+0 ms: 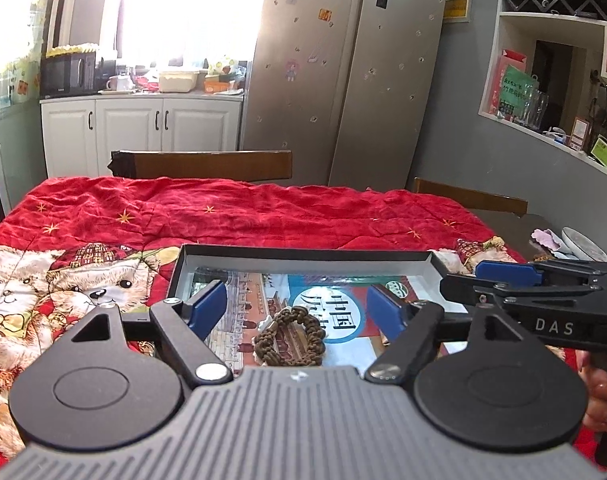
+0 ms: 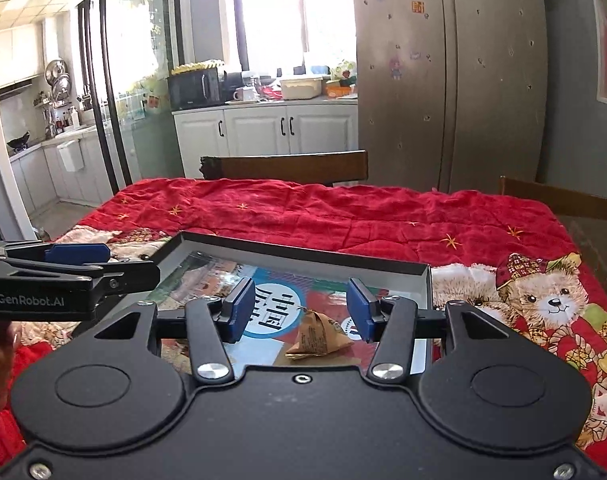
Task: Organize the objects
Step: 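Open the left tool to drop the scrunchie in the box while the right tool releases the packet, then withdraw both open tools from the box back toward the remaining table items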
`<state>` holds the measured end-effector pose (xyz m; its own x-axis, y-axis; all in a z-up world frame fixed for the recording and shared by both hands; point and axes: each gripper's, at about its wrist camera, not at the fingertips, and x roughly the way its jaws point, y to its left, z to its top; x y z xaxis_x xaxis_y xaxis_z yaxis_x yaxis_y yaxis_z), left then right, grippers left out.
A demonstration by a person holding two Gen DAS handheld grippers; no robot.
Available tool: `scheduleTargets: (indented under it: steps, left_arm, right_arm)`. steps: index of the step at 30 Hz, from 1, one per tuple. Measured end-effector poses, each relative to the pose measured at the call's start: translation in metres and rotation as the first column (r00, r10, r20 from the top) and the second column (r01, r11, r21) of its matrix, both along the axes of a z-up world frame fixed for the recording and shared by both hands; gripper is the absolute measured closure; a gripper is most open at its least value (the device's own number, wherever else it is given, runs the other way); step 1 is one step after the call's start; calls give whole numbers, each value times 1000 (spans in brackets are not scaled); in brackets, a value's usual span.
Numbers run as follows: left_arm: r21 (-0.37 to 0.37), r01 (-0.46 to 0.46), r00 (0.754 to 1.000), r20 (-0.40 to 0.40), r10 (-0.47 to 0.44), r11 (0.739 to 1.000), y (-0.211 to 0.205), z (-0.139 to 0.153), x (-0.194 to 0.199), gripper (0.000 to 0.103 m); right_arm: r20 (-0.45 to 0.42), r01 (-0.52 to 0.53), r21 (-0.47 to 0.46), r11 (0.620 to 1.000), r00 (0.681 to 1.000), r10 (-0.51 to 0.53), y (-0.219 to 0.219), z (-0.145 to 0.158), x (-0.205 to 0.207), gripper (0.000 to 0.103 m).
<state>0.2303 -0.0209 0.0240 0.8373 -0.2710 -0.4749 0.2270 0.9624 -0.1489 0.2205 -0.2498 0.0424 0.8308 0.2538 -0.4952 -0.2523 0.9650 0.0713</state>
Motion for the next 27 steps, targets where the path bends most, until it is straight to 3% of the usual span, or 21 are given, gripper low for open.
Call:
scheduleTargets:
  steps: [27]
  left_arm:
    - [65, 36, 998, 57, -40, 997, -1, 21, -56, 12]
  right_arm:
    - [31, -41, 8, 999, 999, 40, -13, 23, -67, 47]
